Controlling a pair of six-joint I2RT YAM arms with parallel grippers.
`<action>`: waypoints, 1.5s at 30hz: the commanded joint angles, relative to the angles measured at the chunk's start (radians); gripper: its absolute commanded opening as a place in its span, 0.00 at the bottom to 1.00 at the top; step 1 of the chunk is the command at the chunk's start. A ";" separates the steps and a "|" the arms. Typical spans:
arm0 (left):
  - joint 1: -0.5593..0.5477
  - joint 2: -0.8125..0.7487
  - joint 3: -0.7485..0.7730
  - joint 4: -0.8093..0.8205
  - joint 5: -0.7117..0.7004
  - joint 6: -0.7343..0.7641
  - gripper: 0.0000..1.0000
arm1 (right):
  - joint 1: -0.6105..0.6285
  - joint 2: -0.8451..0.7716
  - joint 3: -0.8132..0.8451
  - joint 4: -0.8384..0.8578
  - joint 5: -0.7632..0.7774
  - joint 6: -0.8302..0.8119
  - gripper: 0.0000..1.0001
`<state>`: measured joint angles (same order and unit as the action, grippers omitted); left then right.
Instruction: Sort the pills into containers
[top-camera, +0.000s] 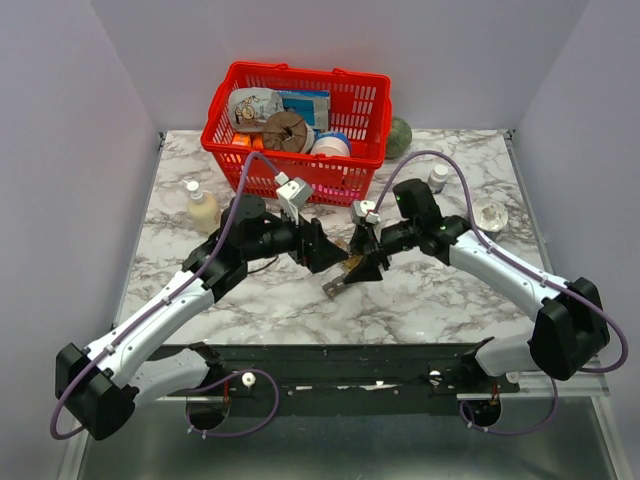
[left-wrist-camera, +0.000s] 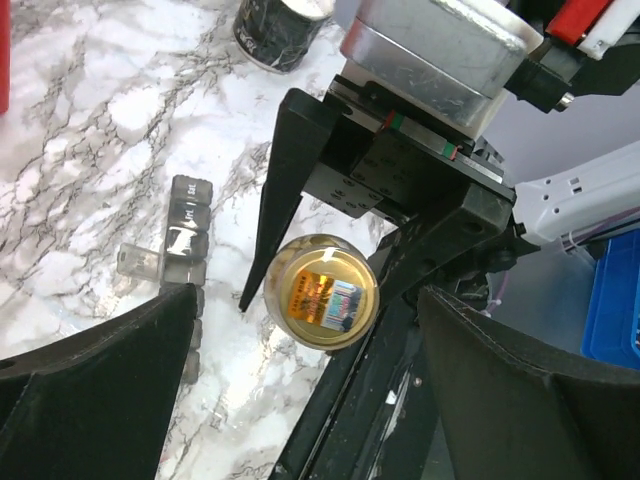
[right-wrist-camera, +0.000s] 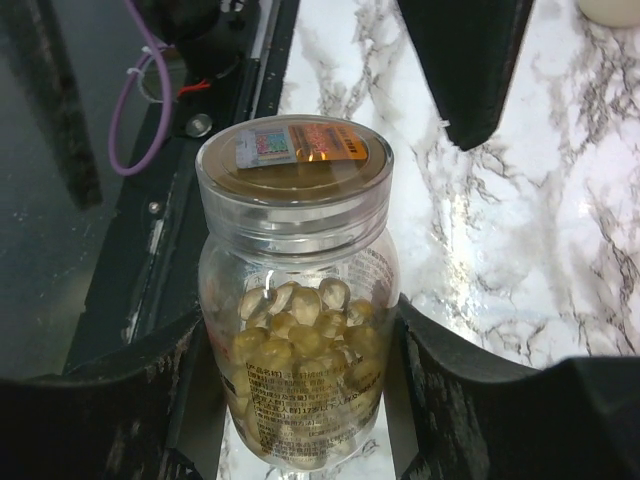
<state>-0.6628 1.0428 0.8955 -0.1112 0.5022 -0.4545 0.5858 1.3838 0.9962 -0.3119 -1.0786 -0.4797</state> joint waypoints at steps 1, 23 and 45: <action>0.005 -0.006 -0.004 -0.001 0.054 0.030 0.99 | 0.006 0.006 0.048 -0.113 -0.118 -0.111 0.12; -0.017 0.088 0.092 -0.151 -0.031 -0.015 0.00 | 0.006 0.035 0.053 -0.044 0.051 0.004 0.09; -0.017 0.069 -0.007 -0.079 -0.284 -0.655 0.75 | 0.006 -0.051 -0.036 0.171 0.344 0.148 0.05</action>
<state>-0.6785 1.1431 0.8989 -0.1608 0.2245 -1.0855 0.6029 1.3556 0.9451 -0.1936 -0.7345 -0.3485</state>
